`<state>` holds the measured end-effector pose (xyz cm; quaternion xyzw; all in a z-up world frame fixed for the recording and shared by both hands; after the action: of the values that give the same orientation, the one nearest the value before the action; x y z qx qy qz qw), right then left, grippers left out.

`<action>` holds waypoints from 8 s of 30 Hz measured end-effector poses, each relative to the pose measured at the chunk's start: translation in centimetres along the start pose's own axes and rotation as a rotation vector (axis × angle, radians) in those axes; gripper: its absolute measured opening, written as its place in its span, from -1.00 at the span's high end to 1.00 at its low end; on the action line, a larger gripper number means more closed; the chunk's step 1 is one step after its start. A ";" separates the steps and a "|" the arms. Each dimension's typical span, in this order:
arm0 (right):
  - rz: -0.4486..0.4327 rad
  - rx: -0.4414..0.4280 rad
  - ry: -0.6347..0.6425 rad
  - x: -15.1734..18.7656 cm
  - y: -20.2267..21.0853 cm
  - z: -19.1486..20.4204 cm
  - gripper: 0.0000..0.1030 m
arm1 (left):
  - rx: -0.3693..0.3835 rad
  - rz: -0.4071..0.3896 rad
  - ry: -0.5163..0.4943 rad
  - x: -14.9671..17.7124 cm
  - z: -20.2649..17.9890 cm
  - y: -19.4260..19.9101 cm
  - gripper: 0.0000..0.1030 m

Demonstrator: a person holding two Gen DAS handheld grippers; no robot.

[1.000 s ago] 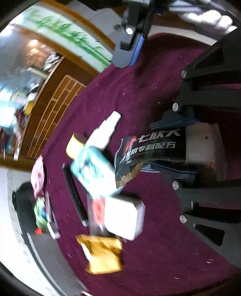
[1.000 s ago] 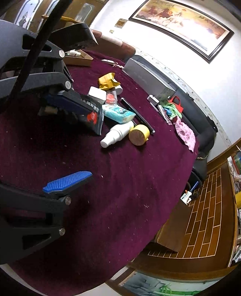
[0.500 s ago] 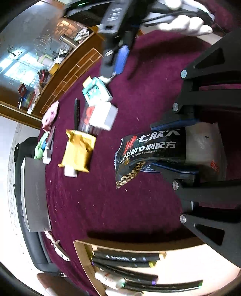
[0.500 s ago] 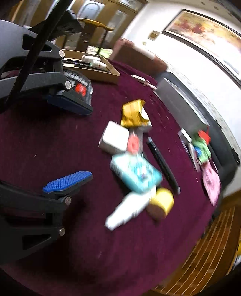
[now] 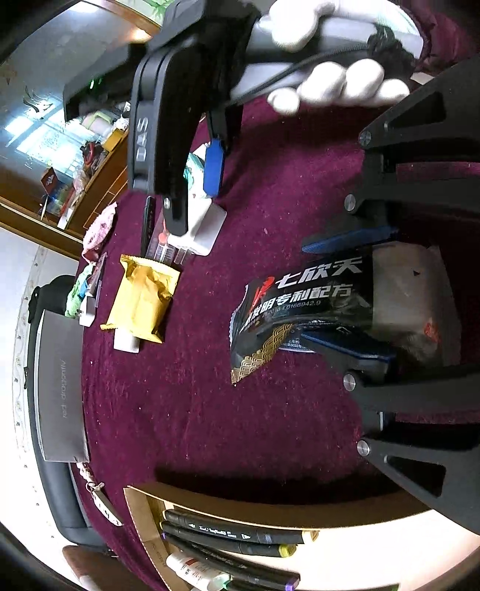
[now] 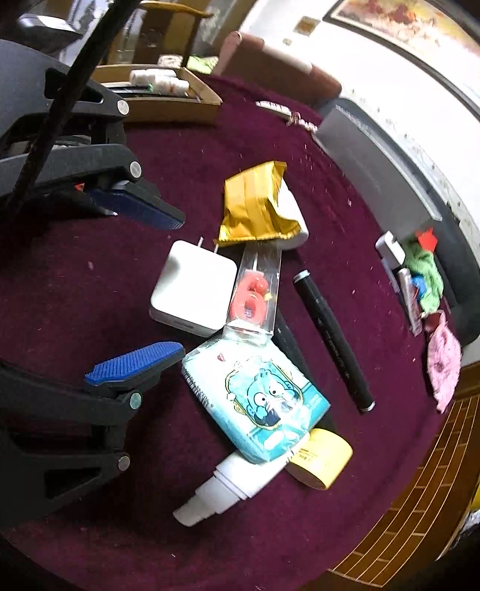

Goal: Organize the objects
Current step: 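Lift the snack bag with left tool while right tool grasps the white charger, then carry the snack bag and charger to the tray and release both, then grasp the yellow packet with the left tool and lift it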

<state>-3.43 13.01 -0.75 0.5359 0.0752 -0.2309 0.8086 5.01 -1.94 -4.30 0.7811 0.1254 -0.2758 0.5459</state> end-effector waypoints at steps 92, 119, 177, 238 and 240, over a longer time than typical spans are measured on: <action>0.306 -0.185 0.573 16.7 -6.9 26.3 -0.30 | -0.226 -0.118 0.324 2.2 26.0 13.5 0.25; 0.114 -0.209 0.532 13.8 -0.7 22.6 -0.29 | -0.139 -0.208 0.383 1.9 21.3 17.5 -0.04; -0.266 -0.075 -0.085 -0.6 4.4 -9.6 -0.31 | 0.435 0.084 0.322 -12.9 1.7 -7.7 -0.03; -0.256 -0.120 -0.113 -0.6 4.2 -10.1 -0.48 | -0.193 0.042 -0.112 -3.7 -7.2 -5.3 -0.21; -0.256 -0.117 -0.110 -0.5 4.2 -10.0 -0.49 | -0.204 0.039 -0.152 -3.4 -7.3 -5.4 -0.12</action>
<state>-0.73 23.55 -1.19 0.4604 0.1120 -0.3564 0.8053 1.69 7.19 -4.74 0.7007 0.0958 -0.3095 0.6357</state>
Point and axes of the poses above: each gripper's, at about its wrist camera, not at the fingertips, and y roughly against the way its jaws point, z to its left, x to its underside, the point moved 7 cm from there along -y, roughly the way its jaws point, and after that the axes turned 3 degrees about -y, right-handed, at the moved point
